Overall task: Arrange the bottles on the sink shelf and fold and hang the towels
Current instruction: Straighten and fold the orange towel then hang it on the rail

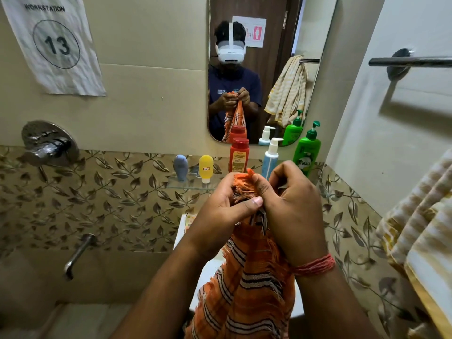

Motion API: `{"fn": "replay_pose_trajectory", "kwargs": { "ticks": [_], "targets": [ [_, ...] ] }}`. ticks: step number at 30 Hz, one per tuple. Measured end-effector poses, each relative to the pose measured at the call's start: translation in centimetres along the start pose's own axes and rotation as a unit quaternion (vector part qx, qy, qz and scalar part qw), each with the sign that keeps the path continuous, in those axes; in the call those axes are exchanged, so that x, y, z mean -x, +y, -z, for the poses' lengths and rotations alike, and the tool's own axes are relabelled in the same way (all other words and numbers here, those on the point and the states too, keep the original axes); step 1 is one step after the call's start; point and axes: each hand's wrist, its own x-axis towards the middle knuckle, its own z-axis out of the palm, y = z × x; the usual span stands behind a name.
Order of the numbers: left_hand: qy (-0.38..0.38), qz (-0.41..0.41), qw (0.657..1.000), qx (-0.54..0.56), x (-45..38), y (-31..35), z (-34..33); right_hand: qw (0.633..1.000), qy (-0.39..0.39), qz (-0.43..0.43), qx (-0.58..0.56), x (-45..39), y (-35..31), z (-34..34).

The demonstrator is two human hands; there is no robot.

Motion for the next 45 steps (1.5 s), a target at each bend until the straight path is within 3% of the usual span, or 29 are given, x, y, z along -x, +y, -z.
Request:
{"fn": "replay_pose_trajectory", "kwargs": {
  "ticks": [15,18,24,26,30,33,38,41,45],
  "targets": [
    [0.021,-0.029,0.997,-0.064,0.2,-0.4,-0.1,0.98,-0.105,-0.081,-0.147,-0.2,0.3,0.9],
    [0.072,-0.046,0.992,-0.092,0.0,-0.2,0.1,0.953,-0.188,-0.087,-0.221,-0.1,1.3,1.4],
    [0.148,-0.055,0.985,-0.072,-0.5,1.1,0.8,0.86,-0.387,-0.137,-0.304,0.7,3.4,1.8],
    [0.145,-0.06,0.985,-0.077,-0.8,1.4,0.7,0.865,-0.364,-0.141,-0.316,0.9,3.3,1.4],
    [0.144,-0.073,0.983,-0.093,-1.1,2.0,0.6,0.924,-0.222,-0.108,-0.291,1.6,3.0,0.4],
    [0.152,-0.088,0.977,-0.12,-1.2,2.2,0.4,0.916,-0.176,-0.108,-0.344,2.4,2.2,0.2],
    [0.156,-0.11,0.969,-0.157,-1.1,2.7,-0.1,0.896,-0.185,-0.099,-0.39,3.1,2.6,-0.5],
    [0.146,-0.116,0.967,-0.172,-1.2,3.1,0.0,0.917,-0.228,-0.049,-0.323,3.1,3.2,-0.7],
    [0.116,-0.13,0.966,-0.191,-1.4,3.4,0.0,0.915,-0.339,0.003,-0.218,2.5,3.9,-0.7]
  ]
}}
